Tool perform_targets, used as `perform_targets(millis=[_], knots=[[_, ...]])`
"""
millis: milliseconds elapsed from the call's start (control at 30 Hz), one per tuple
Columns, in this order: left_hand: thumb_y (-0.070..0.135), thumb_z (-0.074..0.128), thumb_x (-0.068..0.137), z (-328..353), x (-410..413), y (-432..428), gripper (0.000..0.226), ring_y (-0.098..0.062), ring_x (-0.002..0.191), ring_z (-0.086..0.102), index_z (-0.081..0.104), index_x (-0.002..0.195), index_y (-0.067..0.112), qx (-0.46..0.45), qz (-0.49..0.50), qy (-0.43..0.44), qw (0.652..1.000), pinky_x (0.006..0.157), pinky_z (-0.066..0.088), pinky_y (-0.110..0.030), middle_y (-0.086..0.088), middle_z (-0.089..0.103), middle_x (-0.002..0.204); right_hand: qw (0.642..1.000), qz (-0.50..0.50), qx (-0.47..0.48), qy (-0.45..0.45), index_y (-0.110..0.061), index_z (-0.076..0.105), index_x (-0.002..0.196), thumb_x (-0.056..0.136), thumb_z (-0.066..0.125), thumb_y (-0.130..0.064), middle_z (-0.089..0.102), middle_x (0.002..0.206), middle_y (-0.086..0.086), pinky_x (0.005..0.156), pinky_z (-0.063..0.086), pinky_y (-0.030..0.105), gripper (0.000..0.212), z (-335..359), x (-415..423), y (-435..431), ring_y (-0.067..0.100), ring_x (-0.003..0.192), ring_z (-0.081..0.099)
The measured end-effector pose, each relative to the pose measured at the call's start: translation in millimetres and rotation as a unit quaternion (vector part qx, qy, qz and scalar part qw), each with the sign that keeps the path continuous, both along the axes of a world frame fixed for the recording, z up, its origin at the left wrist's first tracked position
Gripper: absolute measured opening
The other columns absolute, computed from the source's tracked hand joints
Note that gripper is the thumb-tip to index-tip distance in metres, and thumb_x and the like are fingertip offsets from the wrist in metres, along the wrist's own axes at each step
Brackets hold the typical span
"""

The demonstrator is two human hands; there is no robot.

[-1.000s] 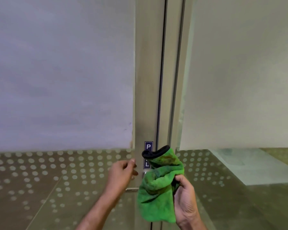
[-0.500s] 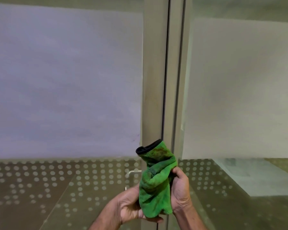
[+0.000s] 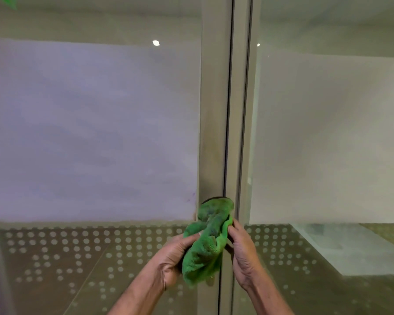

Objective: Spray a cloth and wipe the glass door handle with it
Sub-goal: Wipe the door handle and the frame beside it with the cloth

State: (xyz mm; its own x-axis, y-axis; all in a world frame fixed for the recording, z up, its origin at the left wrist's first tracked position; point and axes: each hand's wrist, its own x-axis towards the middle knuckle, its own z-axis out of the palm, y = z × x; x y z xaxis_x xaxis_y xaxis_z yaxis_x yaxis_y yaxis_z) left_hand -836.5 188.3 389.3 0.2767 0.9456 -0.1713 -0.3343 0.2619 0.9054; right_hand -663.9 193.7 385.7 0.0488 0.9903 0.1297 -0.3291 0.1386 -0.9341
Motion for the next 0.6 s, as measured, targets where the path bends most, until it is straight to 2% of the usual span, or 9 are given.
perform_targets(millis=[67, 133, 233, 333, 400, 433, 467, 533, 600], knots=[[0.015, 0.087, 0.078, 3, -1, -5, 0.046, -0.039, 0.106, 0.075, 0.075, 0.12, -0.001, 0.025, 0.043, 0.039, 0.998, 0.101, 0.058, -0.052, -0.026, 0.077, 0.117, 0.999, -0.019, -0.022, -0.028, -0.017, 0.071, 0.121, 0.101, 0.057, -0.01, 0.08, 0.111, 0.006, 0.072, 0.053, 0.024, 0.026, 2, 0, -5, 0.016, 0.103, 0.072], [0.014, 0.089, 0.075, 6, -4, -12, 0.047, -0.037, 0.1, 0.078, 0.073, 0.118, 0.001, 0.051, 0.091, 0.079, 0.991, 0.088, 0.064, -0.045, -0.022, 0.08, 0.109, 0.996, -0.038, -0.062, -0.045, -0.011, 0.069, 0.119, 0.099, 0.058, -0.009, 0.079, 0.107, 0.012, 0.07, 0.051, 0.029, 0.022, -1, -4, -7, 0.023, 0.097, 0.07], [0.016, 0.094, 0.069, 10, -7, -20, 0.054, -0.031, 0.097, 0.08, 0.071, 0.117, 0.004, 0.102, 0.145, 0.137, 0.975, 0.086, 0.065, -0.042, -0.014, 0.083, 0.103, 0.99, -0.043, -0.136, -0.013, -0.002, 0.07, 0.118, 0.1, 0.052, -0.012, 0.078, 0.101, 0.021, 0.067, 0.058, 0.036, 0.027, -5, -10, -12, 0.033, 0.088, 0.071], [0.011, 0.093, 0.071, 14, -8, -33, 0.049, -0.021, 0.097, 0.08, 0.07, 0.115, 0.013, 0.158, 0.173, 0.181, 0.955, 0.083, 0.065, -0.035, -0.007, 0.083, 0.106, 0.983, -0.004, -0.174, 0.061, 0.001, 0.07, 0.119, 0.104, 0.042, -0.03, 0.077, 0.111, 0.027, 0.093, 0.059, 0.056, 0.044, 2, -10, -21, 0.043, 0.109, 0.071], [0.01, 0.093, 0.071, 15, -10, -41, 0.051, -0.016, 0.097, 0.079, 0.069, 0.115, 0.017, 0.194, 0.167, 0.209, 0.944, 0.083, 0.065, -0.033, -0.003, 0.082, 0.107, 0.98, 0.04, -0.165, 0.104, -0.003, 0.072, 0.118, 0.105, 0.041, -0.05, 0.077, 0.114, 0.027, 0.099, 0.055, 0.058, 0.057, 9, -7, -27, 0.043, 0.113, 0.071], [0.011, 0.094, 0.07, 14, -12, -44, 0.053, -0.016, 0.098, 0.079, 0.068, 0.116, 0.019, 0.203, 0.155, 0.217, 0.942, 0.084, 0.065, -0.034, -0.002, 0.082, 0.108, 0.98, 0.064, -0.155, 0.107, -0.004, 0.074, 0.115, 0.102, 0.048, -0.055, 0.077, 0.113, 0.026, 0.1, 0.054, 0.058, 0.059, 13, -6, -30, 0.041, 0.112, 0.072], [0.014, 0.095, 0.069, 13, -13, -48, 0.055, -0.016, 0.098, 0.079, 0.068, 0.117, 0.021, 0.206, 0.142, 0.216, 0.944, 0.085, 0.065, -0.035, -0.001, 0.082, 0.109, 0.982, 0.08, -0.146, 0.095, -0.003, 0.076, 0.114, 0.098, 0.06, -0.051, 0.078, 0.112, 0.025, 0.101, 0.054, 0.059, 0.053, 16, -8, -33, 0.041, 0.11, 0.073], [0.028, 0.097, 0.066, 10, -18, -53, 0.063, -0.019, 0.1, 0.079, 0.068, 0.122, 0.022, 0.176, 0.134, 0.201, 0.954, 0.087, 0.064, -0.035, -0.003, 0.081, 0.113, 0.984, 0.091, -0.143, 0.06, 0.0, 0.074, 0.118, 0.089, 0.076, -0.024, 0.078, 0.11, 0.026, 0.099, 0.055, 0.061, 0.038, 17, -13, -36, 0.042, 0.106, 0.075], [0.053, 0.093, 0.063, 6, -24, -56, 0.079, -0.022, 0.106, 0.076, 0.064, 0.129, 0.021, 0.112, 0.121, 0.19, 0.968, 0.093, 0.061, -0.037, -0.005, 0.078, 0.12, 0.984, 0.085, -0.147, 0.054, 0.003, 0.07, 0.122, 0.082, 0.076, -0.006, 0.077, 0.11, 0.029, 0.093, 0.058, 0.061, 0.041, 15, -18, -38, 0.045, 0.104, 0.074]])
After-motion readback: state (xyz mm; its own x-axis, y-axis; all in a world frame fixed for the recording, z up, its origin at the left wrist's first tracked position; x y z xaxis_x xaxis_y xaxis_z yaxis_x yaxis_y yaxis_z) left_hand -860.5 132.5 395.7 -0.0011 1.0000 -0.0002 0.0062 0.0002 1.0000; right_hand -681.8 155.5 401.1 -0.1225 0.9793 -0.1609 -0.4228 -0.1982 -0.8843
